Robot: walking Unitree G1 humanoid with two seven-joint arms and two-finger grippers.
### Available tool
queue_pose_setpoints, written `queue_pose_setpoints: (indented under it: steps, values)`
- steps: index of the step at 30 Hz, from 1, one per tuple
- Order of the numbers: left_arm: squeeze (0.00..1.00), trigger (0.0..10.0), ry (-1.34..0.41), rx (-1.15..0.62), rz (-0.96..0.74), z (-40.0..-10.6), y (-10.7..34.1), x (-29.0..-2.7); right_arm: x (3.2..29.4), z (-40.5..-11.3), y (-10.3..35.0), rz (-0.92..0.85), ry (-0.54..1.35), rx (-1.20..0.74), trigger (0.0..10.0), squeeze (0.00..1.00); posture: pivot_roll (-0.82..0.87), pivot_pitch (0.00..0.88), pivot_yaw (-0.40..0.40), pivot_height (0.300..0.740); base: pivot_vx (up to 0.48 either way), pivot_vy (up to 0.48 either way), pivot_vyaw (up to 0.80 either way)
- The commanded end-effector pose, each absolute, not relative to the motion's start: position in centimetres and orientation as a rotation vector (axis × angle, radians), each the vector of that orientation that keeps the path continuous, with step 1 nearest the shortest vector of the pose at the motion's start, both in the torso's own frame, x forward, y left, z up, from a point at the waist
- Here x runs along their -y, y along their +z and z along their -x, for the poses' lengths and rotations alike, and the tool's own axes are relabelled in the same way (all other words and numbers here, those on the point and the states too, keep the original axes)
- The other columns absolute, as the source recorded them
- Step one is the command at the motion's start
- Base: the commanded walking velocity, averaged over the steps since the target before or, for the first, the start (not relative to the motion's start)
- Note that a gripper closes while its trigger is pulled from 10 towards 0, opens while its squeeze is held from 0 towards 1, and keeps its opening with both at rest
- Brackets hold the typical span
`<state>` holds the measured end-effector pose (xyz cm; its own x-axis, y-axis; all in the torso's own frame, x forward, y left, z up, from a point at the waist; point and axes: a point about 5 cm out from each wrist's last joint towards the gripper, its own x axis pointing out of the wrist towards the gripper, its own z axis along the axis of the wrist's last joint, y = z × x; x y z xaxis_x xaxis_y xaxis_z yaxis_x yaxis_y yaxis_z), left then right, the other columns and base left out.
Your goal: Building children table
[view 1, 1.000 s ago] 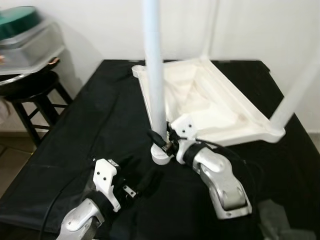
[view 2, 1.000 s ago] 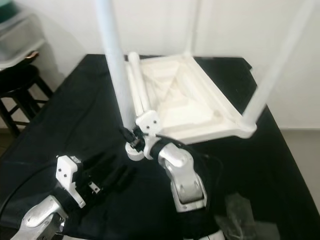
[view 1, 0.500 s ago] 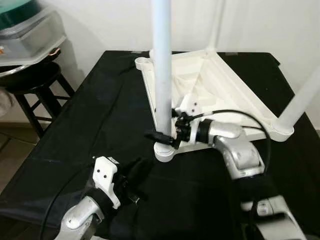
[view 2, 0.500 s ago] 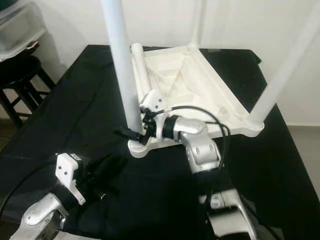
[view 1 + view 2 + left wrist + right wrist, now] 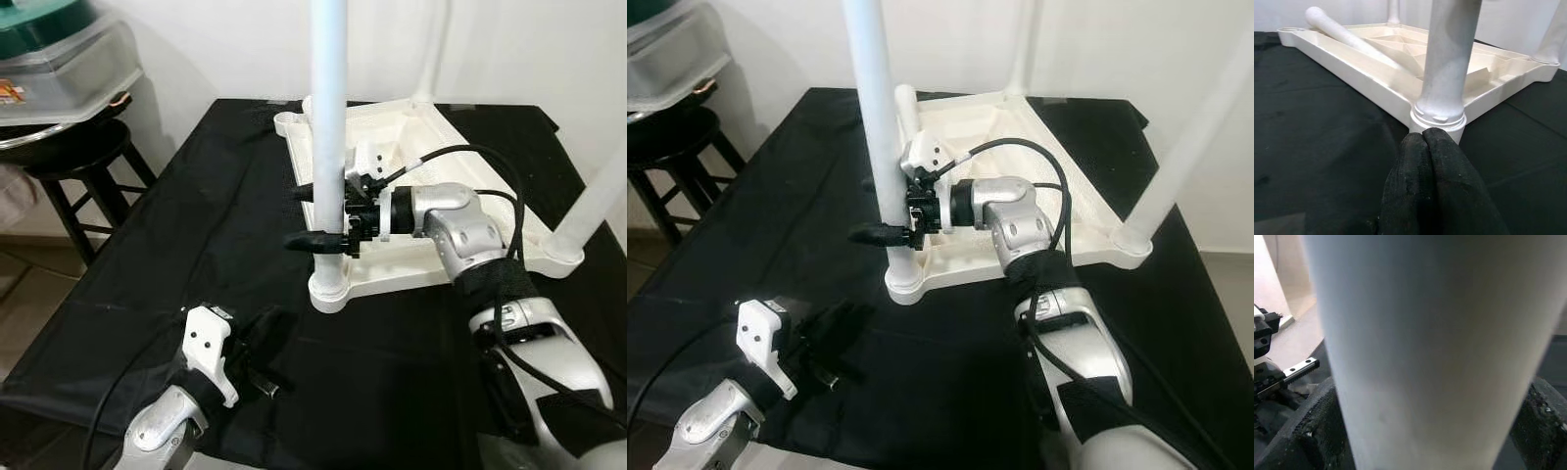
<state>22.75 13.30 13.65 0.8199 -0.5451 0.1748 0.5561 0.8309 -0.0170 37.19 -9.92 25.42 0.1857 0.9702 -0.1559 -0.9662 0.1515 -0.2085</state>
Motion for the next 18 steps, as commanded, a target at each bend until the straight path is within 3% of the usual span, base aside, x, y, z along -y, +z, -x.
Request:
queue_pose_setpoints:
  steps: [1,6,7,8,9,18]
  values:
    - [0.0,10.0,-0.575,0.178,0.04,-22.5,13.8,-13.6,10.0,-37.1,24.8,0.273,1.407,0.003,10.0,0.0,0.12,0.152,0.041,0.74,0.0,0.0,0.0]
    - [0.0,10.0,-0.578,0.179,0.036,-22.5,13.9,-13.6,10.4,-37.1,24.1,0.255,1.421,-0.029,10.0,0.0,0.12,0.15,0.046,0.74,0.0,0.0,0.0]
    - [0.0,10.0,-0.587,0.178,0.037,-22.5,13.9,-13.6,10.7,-37.0,23.5,0.241,1.432,-0.055,1.9,0.0,0.12,0.152,0.049,0.74,0.0,0.0,0.0]
    - [0.0,10.0,-0.587,0.178,0.037,-22.5,13.9,-13.6,10.7,-37.0,23.5,0.241,1.432,-0.055,1.9,0.0,0.12,0.152,0.049,0.74,0.0,0.0,0.0]
    - [0.0,10.0,-0.597,0.175,0.038,-22.5,13.9,-13.6,11.0,-37.0,23.0,0.23,1.445,-0.071,0.0,0.0,0.12,0.153,0.05,0.74,0.0,0.0,0.0]
    - [0.0,10.0,-0.654,0.171,0.038,-22.3,14.0,-13.2,12.1,-37.3,22.0,0.243,1.387,-0.092,0.0,0.0,0.1,0.171,0.054,0.74,0.0,0.0,0.0]
